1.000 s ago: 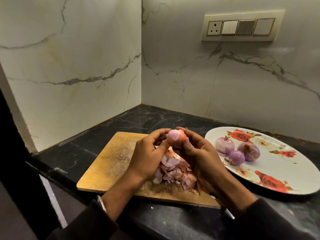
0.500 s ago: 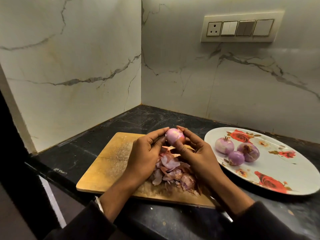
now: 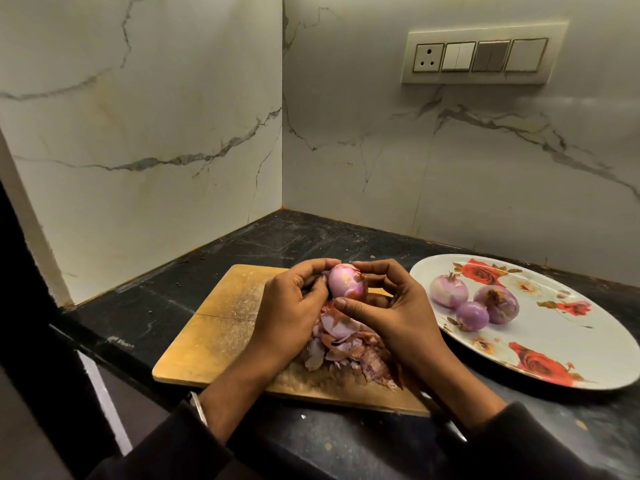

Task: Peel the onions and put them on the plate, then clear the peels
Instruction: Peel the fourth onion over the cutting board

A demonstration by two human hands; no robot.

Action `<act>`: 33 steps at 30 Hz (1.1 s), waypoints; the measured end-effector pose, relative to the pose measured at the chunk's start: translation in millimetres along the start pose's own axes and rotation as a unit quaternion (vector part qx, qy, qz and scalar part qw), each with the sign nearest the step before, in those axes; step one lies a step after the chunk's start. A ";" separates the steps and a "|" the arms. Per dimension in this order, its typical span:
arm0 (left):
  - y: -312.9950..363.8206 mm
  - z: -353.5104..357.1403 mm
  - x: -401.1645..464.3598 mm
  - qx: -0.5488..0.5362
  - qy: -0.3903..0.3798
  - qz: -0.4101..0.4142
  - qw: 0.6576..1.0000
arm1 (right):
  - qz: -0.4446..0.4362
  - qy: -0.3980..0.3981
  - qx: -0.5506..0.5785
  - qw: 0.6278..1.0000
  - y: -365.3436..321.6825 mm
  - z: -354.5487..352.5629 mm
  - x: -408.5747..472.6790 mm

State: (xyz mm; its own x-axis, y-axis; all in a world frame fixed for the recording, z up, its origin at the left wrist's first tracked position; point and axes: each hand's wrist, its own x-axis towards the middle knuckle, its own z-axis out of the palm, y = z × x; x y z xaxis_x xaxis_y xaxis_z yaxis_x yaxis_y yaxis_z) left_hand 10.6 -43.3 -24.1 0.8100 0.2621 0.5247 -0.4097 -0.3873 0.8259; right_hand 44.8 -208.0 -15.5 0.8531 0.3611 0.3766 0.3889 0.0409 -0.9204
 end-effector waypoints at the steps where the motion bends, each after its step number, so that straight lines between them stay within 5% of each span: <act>1: -0.1 0.3 0.2 -0.006 -0.004 -0.004 1.000 | -0.002 0.000 0.006 1.000 -0.2 -0.1 -0.2; 6: -1.3 1.4 1.3 -0.001 -0.032 -0.015 0.999 | -0.009 -0.006 0.000 1.000 1.7 -2.4 1.2; 14: 0.1 -1.3 0.3 0.009 0.027 0.002 1.000 | -0.009 -0.024 0.016 1.000 6.1 -0.4 2.5; 21: 5.3 0.6 2.1 -0.069 -0.014 -0.041 0.997 | -0.015 -0.021 0.012 1.000 6.0 -5.0 4.0; 33: 4.7 -0.9 -1.3 0.012 0.028 -0.011 0.999 | -0.003 -0.031 0.001 1.000 8.3 -3.9 4.6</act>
State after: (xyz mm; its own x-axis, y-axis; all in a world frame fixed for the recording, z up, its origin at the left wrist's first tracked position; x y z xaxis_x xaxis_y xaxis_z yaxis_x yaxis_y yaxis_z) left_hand 7.3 -44.7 -20.8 0.7932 0.3204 0.5178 -0.3812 -0.4019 0.8326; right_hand 53.4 -209.7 -21.0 0.8279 0.4179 0.3740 0.3921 0.0455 -0.9188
